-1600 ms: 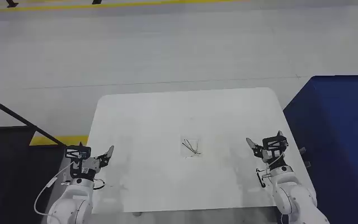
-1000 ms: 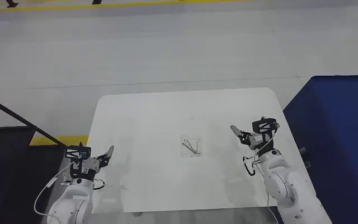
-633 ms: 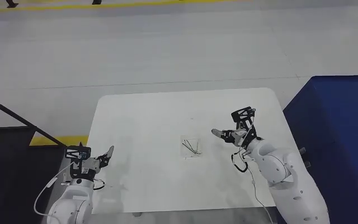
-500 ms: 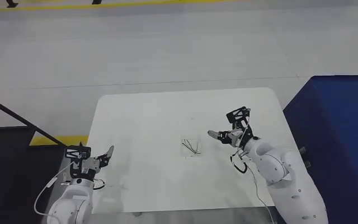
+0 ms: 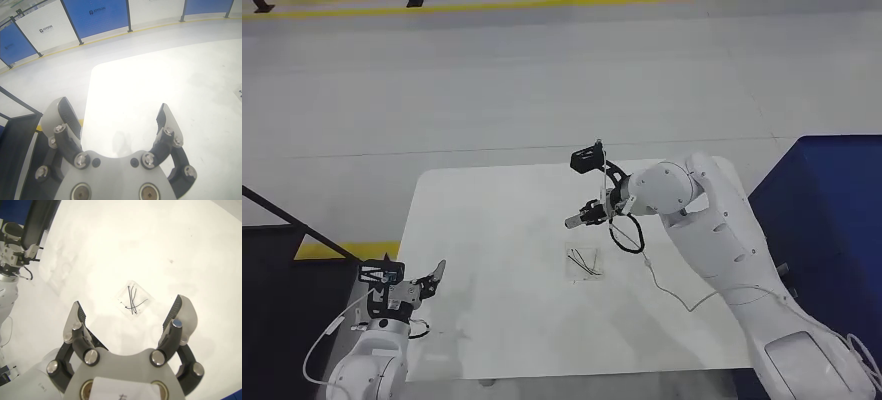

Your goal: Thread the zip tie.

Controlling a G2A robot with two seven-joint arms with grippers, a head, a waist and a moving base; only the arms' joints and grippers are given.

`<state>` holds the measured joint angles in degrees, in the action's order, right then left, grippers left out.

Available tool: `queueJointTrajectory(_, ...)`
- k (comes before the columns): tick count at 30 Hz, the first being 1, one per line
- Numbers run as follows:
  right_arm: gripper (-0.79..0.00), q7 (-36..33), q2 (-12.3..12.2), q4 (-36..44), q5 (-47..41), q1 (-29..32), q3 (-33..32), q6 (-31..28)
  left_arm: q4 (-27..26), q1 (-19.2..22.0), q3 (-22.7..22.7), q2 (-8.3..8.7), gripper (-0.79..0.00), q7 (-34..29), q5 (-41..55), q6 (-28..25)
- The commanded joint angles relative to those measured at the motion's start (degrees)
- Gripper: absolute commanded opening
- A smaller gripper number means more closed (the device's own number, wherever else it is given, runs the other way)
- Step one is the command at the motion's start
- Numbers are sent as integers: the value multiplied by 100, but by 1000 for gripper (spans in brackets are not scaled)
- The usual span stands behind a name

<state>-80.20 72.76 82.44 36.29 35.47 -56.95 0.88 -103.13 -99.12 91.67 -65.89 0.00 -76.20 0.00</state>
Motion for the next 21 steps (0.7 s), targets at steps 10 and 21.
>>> queueJointTrajectory(10,0,-561,28,-527,-378,-182,118,-269,0,0,0,0,0,0,0,0)
queueJointTrajectory(21,0,-780,297,-2192,-2049,-1849,2665,10,0,0,0,0,0,0,0,0)
